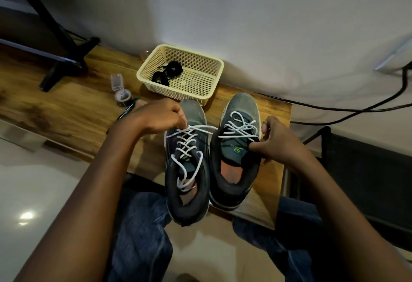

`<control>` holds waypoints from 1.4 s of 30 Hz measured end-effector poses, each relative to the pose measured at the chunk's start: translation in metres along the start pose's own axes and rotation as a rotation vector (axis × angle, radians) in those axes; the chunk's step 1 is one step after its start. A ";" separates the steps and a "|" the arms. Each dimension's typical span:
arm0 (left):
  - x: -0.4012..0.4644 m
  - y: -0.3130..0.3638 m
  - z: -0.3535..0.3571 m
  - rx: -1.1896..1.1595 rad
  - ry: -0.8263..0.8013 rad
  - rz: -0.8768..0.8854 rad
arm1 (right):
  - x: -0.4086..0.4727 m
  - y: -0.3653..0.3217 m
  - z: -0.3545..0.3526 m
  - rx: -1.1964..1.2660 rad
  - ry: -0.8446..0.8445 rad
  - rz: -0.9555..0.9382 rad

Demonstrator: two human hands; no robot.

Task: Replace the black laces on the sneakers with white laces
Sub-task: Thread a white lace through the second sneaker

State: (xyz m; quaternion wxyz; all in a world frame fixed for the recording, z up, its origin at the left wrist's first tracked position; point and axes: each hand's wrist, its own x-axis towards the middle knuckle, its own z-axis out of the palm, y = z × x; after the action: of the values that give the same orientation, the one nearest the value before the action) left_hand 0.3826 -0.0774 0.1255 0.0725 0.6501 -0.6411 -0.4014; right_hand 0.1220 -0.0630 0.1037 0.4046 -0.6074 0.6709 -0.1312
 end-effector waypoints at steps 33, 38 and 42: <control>0.011 0.084 0.058 -0.798 0.122 0.396 | -0.003 -0.008 -0.016 0.496 0.070 -0.027; 0.010 0.082 0.055 -0.732 0.167 0.365 | -0.006 -0.005 -0.019 0.406 0.018 -0.052; 0.010 0.072 0.054 -0.457 0.205 0.276 | -0.010 -0.001 -0.019 0.290 -0.147 0.007</control>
State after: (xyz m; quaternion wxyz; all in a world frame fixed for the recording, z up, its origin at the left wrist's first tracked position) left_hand 0.2917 -0.0754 0.1293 0.3357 0.5605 -0.6057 -0.4541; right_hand 0.1081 -0.0597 0.1204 0.5364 -0.5483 0.6156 -0.1808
